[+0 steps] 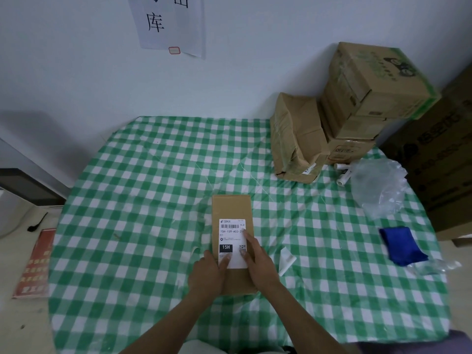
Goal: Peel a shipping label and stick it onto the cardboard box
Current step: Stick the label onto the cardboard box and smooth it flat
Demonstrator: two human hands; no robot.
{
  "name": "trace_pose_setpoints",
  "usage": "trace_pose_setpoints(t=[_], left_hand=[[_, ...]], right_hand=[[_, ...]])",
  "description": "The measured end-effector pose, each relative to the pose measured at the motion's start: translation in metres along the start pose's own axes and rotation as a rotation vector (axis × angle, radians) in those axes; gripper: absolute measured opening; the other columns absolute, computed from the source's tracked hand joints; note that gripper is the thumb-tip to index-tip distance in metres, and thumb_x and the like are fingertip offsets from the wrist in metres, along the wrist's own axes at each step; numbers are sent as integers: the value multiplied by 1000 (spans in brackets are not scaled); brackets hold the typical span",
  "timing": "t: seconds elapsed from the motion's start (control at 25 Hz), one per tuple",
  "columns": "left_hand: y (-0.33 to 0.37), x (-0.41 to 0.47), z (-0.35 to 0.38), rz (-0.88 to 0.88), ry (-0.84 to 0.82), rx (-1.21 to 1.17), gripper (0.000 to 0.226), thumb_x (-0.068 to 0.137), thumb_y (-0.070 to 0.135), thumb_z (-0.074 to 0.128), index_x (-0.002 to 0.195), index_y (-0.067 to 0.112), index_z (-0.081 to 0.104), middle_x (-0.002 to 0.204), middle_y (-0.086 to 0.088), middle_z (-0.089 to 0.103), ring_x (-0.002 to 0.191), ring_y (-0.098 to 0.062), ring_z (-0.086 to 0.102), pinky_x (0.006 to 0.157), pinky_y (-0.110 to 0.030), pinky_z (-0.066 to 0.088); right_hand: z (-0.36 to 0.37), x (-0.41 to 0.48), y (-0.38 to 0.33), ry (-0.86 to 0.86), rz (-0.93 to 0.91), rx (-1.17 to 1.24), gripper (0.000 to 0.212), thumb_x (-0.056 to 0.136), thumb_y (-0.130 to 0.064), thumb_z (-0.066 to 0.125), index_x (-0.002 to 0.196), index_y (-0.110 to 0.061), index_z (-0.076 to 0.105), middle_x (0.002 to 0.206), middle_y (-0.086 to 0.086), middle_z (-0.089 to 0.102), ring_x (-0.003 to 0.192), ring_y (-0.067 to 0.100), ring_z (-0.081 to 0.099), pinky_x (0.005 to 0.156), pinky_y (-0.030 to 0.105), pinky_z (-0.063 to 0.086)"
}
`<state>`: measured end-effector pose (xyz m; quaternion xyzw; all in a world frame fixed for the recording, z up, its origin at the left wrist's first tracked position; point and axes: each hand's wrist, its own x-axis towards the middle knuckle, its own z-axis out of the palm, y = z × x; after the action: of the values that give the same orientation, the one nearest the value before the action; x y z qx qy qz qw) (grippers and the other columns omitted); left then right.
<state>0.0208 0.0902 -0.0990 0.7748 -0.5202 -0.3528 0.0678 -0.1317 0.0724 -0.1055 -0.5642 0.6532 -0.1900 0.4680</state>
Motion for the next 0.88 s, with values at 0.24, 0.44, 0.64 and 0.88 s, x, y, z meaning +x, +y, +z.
trace_pose_setpoints(t=[0.24,0.44,0.64,0.88], left_hand=[[-4,1,-6,27,-22,-91,46,98,55,27,93,14,47,91,-10,66,83,-25,63,78,-44,54],[-10,6,-16,25,3,-69,50,99,53,27,90,12,52,84,-8,65,78,-23,63,71,-36,52],[-1,5,-22,26,52,-217,33,101,43,35,94,15,50,88,-3,64,81,-22,63,68,-33,46],[1,7,-28,94,123,-228,24,102,30,38,102,12,53,88,-1,64,77,-17,61,61,-29,45]], right_hand=[[-1,2,7,20,-31,-45,45,100,-39,35,137,-62,24,146,-8,47,126,15,51,101,38,47],[-13,-6,17,188,-32,-1,48,102,-31,38,144,-50,25,139,-11,47,114,9,55,91,35,50],[-23,-15,51,480,261,-151,52,93,-11,50,141,-30,42,139,11,41,102,23,55,70,37,54],[-29,-19,73,302,491,-205,50,92,-25,52,141,-30,44,145,4,47,136,29,29,103,44,38]])
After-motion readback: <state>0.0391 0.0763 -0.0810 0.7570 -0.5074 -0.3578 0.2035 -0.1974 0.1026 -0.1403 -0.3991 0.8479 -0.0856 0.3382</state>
